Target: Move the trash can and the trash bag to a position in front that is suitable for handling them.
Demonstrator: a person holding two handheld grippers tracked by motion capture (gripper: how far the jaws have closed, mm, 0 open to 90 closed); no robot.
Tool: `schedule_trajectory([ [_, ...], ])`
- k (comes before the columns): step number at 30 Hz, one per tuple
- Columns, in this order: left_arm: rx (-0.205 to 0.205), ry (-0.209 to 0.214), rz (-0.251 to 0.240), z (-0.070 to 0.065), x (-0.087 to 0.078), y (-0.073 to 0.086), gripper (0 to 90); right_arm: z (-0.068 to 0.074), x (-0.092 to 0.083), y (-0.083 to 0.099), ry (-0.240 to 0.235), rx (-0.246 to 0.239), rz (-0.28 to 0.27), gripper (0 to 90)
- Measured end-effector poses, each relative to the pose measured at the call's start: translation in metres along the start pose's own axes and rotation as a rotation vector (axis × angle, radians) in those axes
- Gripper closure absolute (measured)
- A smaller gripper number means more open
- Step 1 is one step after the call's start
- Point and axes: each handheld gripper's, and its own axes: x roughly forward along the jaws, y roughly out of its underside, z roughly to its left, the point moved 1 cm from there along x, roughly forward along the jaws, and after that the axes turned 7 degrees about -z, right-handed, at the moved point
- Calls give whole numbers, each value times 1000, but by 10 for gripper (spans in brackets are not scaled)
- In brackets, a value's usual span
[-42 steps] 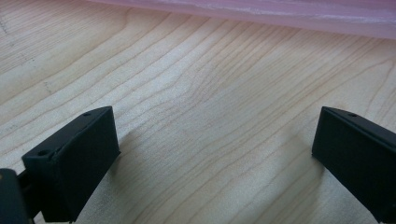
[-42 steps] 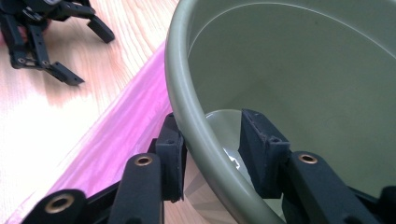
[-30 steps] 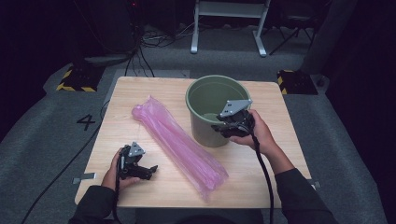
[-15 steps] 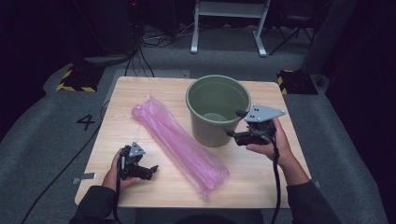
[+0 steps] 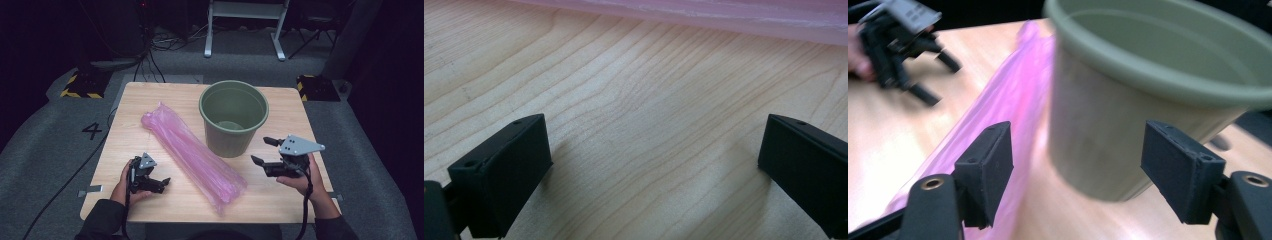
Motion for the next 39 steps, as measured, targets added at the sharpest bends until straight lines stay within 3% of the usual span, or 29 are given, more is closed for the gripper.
schedule_trajectory([
  [3,1,2,3,-1,0,0,3,12,3,22,-58,45,21,285],
  [4,2,3,1,-2,0,0,3,12,3,22,-58,45,21,285],
  [9,3,3,1,-2,0,0,4,20,20,56,-104,95,114,311],
  [12,2,1,0,-2,0,0,4,23,24,64,-116,85,141,330],
  [17,1,-3,0,-3,0,0,3,27,35,82,-158,113,182,390],
  [21,1,-3,3,-4,0,0,3,28,49,93,-151,111,225,501],
  [23,1,-2,3,-4,0,0,3,27,60,100,-156,101,246,663],
  [24,1,-2,3,-4,0,0,3,27,60,100,-156,101,246,663],
  [27,1,-2,1,-4,0,0,3,26,68,108,-145,60,281,816],
  [30,4,-1,1,-3,0,0,2,24,68,112,-151,53,286,827],
  [39,1,2,2,-4,1,-1,1,9,60,116,-118,95,266,840],
])
